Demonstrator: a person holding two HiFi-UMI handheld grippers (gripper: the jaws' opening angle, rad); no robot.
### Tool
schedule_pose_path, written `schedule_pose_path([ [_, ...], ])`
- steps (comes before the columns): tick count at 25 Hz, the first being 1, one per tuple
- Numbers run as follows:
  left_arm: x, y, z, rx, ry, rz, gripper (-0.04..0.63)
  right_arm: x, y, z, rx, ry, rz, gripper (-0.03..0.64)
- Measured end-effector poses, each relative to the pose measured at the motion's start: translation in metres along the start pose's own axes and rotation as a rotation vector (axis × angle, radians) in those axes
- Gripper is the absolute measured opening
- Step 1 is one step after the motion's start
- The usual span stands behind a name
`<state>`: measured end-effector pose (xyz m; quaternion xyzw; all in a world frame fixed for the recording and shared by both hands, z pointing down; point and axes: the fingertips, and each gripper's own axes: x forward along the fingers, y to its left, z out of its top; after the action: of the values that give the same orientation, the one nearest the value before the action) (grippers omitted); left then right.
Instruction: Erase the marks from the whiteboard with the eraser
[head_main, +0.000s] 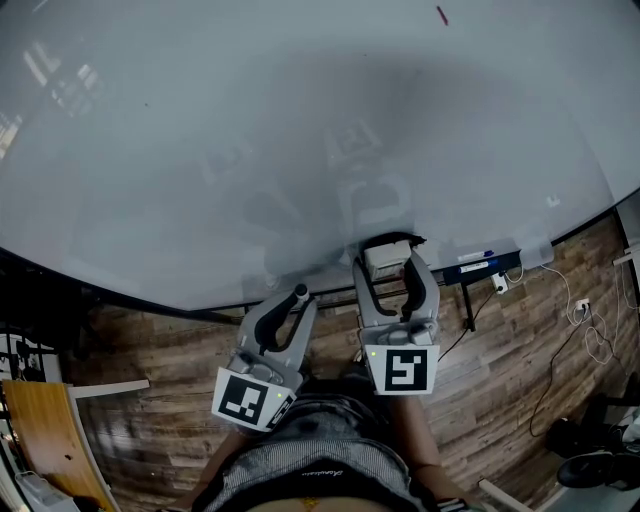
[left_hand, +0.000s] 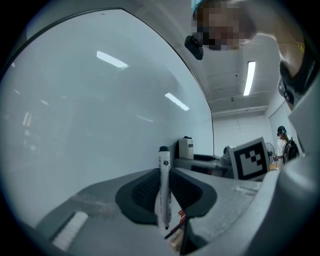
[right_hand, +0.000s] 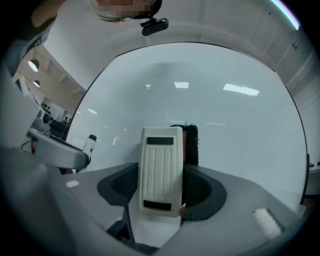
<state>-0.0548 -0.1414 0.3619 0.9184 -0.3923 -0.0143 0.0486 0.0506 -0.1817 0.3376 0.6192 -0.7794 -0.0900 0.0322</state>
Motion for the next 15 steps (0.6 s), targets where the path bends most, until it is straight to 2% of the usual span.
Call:
schedule_pose_path([
  [5,0.013,-0.009,0.002,-0.007,-0.003,-0.013,0.075,0.006,-0.015,0.038,-0.020,-0.038,-0.005,0.264],
  [8,0.004,-0.006,0.001,-0.013,-0.006,-0.013,0.075,0.005,-0.007,0.059,-0.051,-0.069,-0.006,0.264],
  [15,0.001,-0.004,-0.004,-0.026,-0.001,0.008,0.075,0.003,-0.013,0.079,-0.071,-0.113,-0.013,0.264],
])
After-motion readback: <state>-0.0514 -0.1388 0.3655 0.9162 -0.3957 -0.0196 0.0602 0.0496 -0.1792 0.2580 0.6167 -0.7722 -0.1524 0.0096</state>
